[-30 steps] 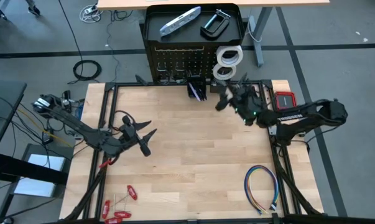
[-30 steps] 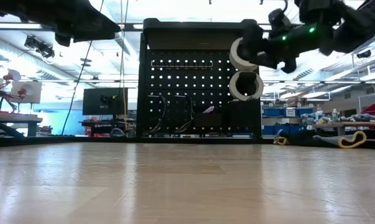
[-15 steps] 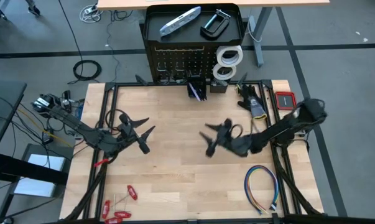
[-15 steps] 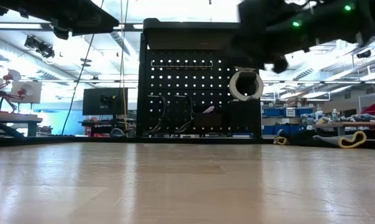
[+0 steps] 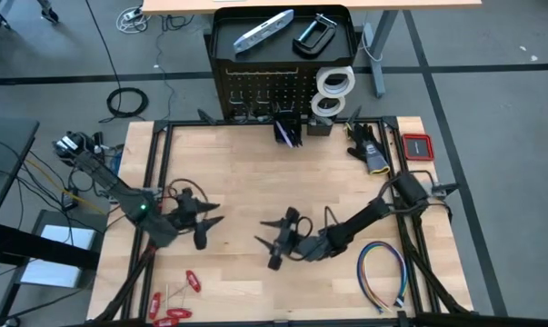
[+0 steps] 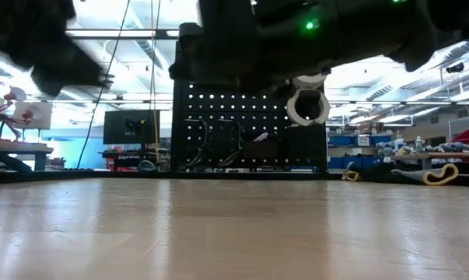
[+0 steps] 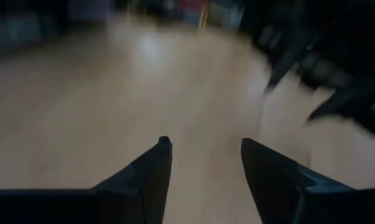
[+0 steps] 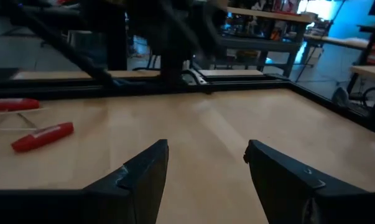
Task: Hang tools onto peg board
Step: Adjust the red allen wrenches
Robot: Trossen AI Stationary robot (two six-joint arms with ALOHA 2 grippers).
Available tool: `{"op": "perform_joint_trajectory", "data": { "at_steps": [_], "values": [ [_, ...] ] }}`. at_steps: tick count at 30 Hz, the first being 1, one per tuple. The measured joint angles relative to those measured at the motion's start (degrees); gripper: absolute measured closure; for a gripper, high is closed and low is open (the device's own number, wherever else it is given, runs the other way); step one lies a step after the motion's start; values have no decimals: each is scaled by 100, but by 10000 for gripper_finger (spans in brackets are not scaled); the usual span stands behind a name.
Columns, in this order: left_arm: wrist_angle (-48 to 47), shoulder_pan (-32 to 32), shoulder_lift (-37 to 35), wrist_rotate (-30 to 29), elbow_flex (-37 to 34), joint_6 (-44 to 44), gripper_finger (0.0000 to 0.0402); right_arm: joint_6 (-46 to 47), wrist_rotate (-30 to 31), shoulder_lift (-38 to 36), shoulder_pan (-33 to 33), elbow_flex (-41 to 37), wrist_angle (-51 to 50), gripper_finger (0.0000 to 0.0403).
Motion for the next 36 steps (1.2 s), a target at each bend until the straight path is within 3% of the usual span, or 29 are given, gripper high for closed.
{"op": "perform_joint_trajectory", "data": {
  "at_steps": [3,5,12,15,20,24,31,36],
  "values": [
    [-1115,31,56,898,0,-1546,203,-151,0,243,-1,231,13,174],
    [-1458,28,134,1589,-7,-2034,204,-134,2,341,-3,294,1,174],
    [-703,0,623,4170,-4,-2475,204,-43,-5,434,-3,316,-247,174],
    [-163,-181,904,4833,15,-2991,204,-43,-2,434,-12,316,-327,174],
    [-51,-582,1403,5311,600,-3565,204,-41,0,434,-76,314,-325,174],
    [-2,-793,1712,5559,1454,-3669,204,-41,11,434,-90,314,-308,174],
    [393,-1371,2496,5584,2985,-4005,204,-39,11,432,-81,312,64,174],
    [427,-1872,3334,5701,3513,-4970,204,-36,20,425,24,310,329,174]
  ]
}}
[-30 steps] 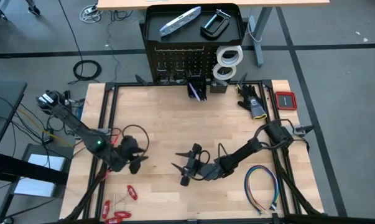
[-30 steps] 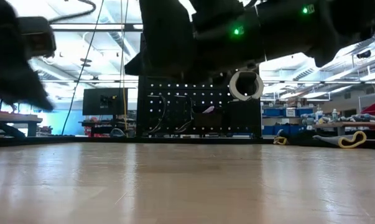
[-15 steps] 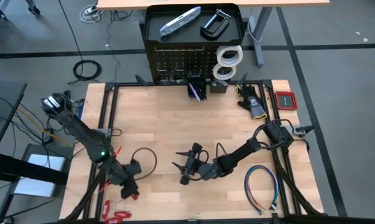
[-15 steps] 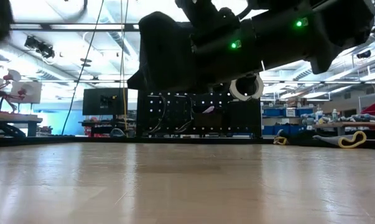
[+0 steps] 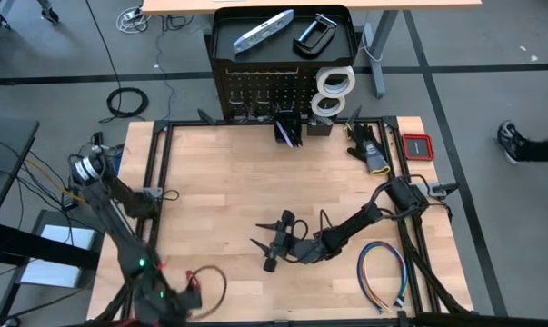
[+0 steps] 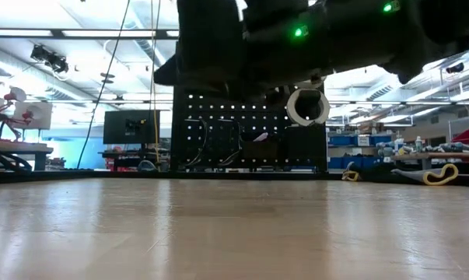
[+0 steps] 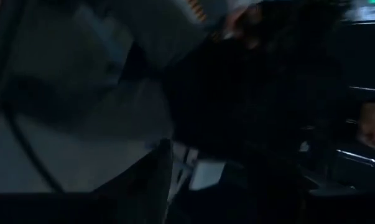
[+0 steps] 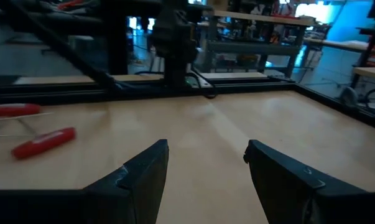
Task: Hang tools onto peg board
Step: Adjust the red allen wrenches
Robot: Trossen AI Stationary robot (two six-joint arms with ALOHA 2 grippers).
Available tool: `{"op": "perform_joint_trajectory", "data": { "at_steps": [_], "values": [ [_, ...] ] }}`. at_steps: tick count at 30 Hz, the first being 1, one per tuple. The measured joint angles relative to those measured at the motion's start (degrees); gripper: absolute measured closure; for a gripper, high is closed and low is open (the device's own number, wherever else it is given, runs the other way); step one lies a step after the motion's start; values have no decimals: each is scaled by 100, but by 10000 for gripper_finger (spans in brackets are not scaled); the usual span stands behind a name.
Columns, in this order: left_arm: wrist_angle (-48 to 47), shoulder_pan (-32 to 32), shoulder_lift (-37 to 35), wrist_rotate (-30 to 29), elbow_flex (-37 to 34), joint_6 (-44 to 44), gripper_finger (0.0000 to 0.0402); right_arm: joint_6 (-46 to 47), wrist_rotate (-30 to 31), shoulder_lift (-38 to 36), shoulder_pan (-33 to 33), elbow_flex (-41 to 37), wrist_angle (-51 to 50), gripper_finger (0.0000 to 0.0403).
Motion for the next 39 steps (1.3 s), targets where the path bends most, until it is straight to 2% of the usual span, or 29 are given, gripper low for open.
{"op": "perform_joint_trajectory", "data": {
  "at_steps": [3,9,14,21,28,33,39],
  "values": [
    [84,-180,504,265,81,-644,204,0,-4,0,24,-1,79,174],
    [594,-365,1324,1280,87,-1805,204,0,-2,0,-129,-1,197,174],
    [835,-357,1720,1836,89,-2189,204,2,-2,0,-382,-1,204,174],
    [909,-155,1975,3164,-15,-2264,204,356,-67,0,-524,-1,160,174],
    [315,100,1981,3440,-413,-2474,204,358,-132,0,-561,-1,179,174],
    [244,100,1981,3440,-639,-2555,204,361,-133,0,-638,-1,184,174],
    [-613,95,1948,3276,-693,-2194,204,367,-151,0,-736,-1,217,174]
  ]
}}
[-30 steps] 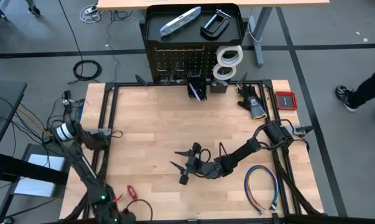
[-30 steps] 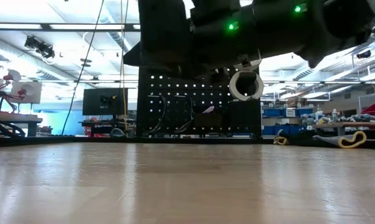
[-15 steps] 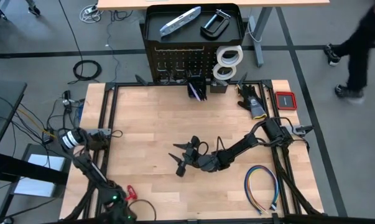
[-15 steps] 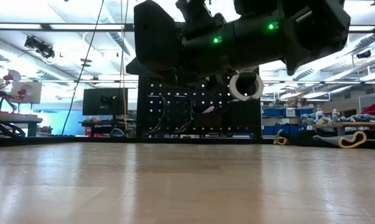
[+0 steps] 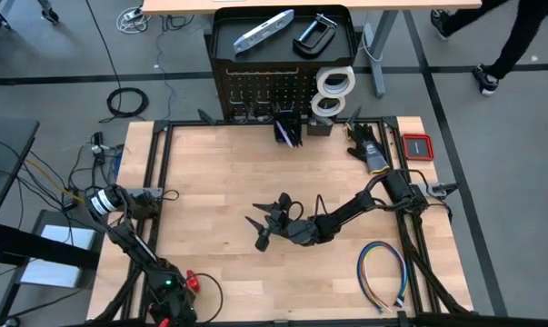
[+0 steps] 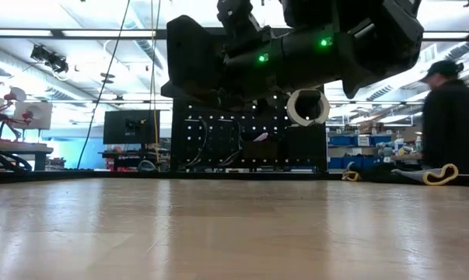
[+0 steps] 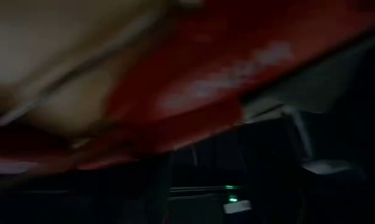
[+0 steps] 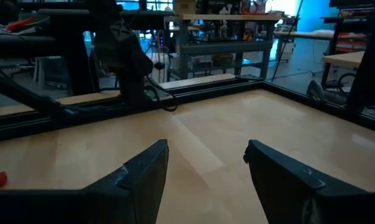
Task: Hang tools onto peg board
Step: Adjust the red allen wrenches
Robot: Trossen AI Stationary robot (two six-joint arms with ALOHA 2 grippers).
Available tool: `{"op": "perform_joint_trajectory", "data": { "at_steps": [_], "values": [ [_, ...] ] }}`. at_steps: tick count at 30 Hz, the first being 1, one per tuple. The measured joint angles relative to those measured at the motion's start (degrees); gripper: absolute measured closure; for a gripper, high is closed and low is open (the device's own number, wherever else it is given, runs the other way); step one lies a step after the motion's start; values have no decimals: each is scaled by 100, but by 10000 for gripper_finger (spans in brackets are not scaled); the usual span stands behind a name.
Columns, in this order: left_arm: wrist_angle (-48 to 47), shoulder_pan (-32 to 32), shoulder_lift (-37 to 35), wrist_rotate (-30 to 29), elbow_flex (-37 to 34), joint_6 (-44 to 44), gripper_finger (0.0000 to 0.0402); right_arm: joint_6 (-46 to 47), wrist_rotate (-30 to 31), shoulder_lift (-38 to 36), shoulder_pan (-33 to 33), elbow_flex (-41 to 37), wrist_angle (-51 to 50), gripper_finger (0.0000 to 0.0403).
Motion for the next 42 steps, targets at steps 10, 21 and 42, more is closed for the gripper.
{"op": "perform_joint_trajectory", "data": {
  "at_steps": [10,21,42],
  "values": [
    [-1335,265,-19,-94,9,920,204,3,-20,0,-13,0,6,174],
    [-2039,861,13,-295,122,1807,204,272,-17,0,-102,-2,68,174],
    [-7024,1444,50,-2146,2690,3577,204,-1126,350,-2,49,-2,1333,174]
  ]
}}
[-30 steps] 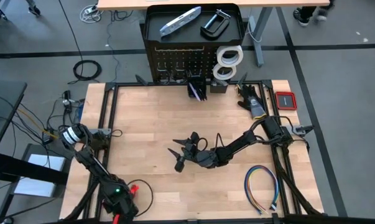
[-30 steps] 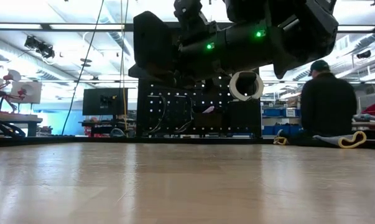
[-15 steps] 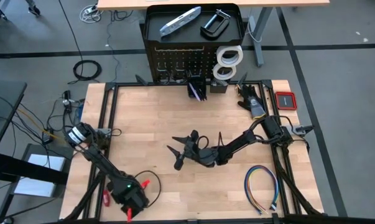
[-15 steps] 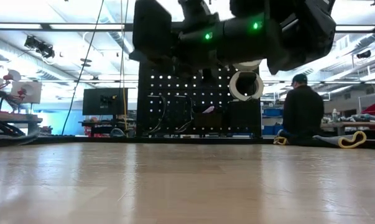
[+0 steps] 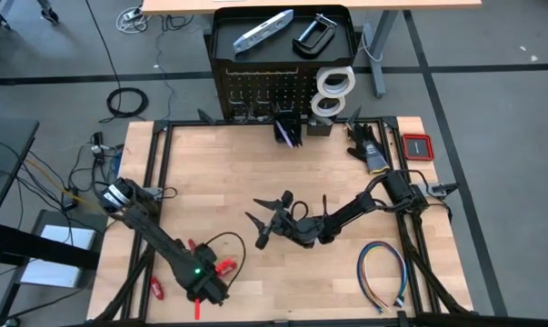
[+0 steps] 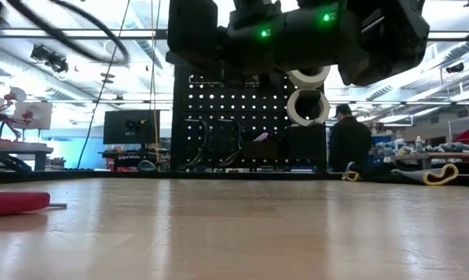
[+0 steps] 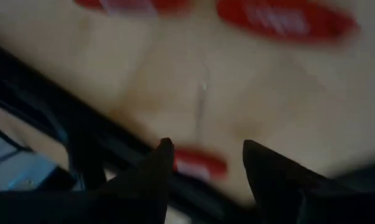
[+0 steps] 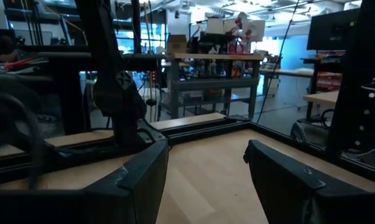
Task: Hang tools onto peg board
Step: Adjust the red allen wrenches
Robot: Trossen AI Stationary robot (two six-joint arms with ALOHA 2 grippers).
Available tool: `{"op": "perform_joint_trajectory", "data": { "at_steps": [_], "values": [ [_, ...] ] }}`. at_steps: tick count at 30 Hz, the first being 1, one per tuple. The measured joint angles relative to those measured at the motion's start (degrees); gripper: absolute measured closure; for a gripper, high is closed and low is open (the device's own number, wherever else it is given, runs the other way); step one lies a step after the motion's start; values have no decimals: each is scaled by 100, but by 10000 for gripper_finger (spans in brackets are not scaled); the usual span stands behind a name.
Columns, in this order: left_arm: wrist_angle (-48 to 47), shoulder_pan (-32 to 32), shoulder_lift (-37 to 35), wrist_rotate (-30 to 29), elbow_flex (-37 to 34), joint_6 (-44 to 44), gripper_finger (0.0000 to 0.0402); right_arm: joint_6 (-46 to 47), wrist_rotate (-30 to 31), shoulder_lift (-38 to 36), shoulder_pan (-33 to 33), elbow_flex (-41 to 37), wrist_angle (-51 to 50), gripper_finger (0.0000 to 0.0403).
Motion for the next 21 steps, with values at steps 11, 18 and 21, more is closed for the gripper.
{"op": "perform_joint_trajectory", "data": {
  "at_steps": [11,18,21],
  "values": [
    [49,-1107,-11,1834,59,-899,204,7,-2,0,22,0,-52,174],
    [1315,-1214,-15,1707,-659,-911,204,98,-4,0,22,0,-57,174],
    [1830,-1221,-15,1707,-1051,-898,204,160,-4,0,16,0,-81,174]
  ]
}}
